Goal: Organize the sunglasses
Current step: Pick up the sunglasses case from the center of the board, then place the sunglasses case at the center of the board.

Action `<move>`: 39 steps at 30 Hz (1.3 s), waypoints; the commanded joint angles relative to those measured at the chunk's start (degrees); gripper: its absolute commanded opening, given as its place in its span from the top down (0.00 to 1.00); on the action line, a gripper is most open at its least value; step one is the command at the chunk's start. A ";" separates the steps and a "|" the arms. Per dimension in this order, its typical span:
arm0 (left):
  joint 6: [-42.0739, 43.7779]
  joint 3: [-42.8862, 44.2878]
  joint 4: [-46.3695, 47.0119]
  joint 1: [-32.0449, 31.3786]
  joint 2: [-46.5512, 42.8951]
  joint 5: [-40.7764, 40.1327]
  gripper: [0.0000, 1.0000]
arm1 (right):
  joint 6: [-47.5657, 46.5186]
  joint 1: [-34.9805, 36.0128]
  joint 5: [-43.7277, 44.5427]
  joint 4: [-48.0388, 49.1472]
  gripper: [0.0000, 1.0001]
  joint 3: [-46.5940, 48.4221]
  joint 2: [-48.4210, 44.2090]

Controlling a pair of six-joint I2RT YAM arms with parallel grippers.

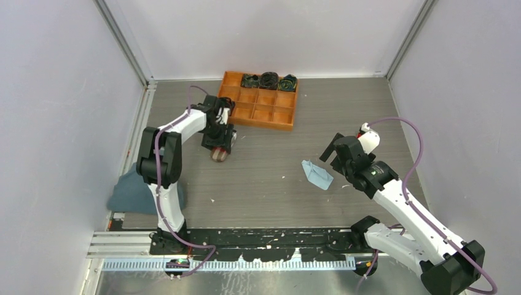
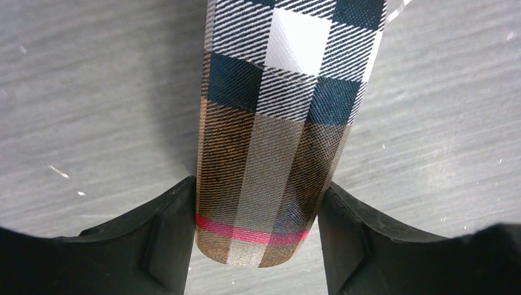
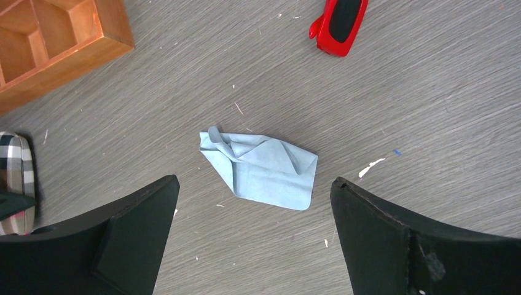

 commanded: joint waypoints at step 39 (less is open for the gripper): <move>-35.02 -16.19 -5.62 -32.08 -40.06 -17.88 0.00 | 4.13 6.70 -6.23 5.52 0.05 0.22 3.63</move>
